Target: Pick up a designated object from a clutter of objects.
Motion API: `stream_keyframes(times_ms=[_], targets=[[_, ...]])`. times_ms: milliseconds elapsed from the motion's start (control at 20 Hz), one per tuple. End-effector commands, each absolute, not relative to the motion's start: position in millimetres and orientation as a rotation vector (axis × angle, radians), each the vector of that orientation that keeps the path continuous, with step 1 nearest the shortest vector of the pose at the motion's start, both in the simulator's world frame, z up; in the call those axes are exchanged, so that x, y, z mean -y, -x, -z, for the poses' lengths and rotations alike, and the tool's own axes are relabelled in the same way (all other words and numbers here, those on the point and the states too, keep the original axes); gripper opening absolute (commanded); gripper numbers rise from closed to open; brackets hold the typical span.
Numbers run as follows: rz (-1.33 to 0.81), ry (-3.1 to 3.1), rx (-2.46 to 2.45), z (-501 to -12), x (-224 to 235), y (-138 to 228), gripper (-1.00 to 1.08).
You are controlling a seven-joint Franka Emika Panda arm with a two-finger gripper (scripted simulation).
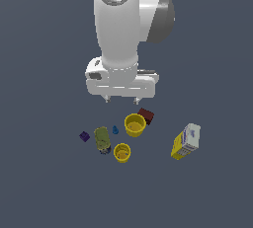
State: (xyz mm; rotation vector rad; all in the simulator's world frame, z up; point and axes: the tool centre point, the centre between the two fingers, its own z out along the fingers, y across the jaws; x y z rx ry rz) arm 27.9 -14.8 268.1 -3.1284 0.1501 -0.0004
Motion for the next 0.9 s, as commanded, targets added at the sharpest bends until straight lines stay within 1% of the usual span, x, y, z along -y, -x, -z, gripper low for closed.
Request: stream_keyframes(times_ms=[0, 400, 650, 850], targets=[[-0.002, 3.118, -0.231, -251.0, 30.6, -35.5, 1.0], [-0.004, 3.064, -0.579, -173.8, 103.5, -56.4, 1.0], [-0.003, 3.027, -0.774, -127.9, 147.6, -58.3, 1.0], [-0.002, 3.003, -0.887, -100.7, 173.8, -56.0, 1.0]])
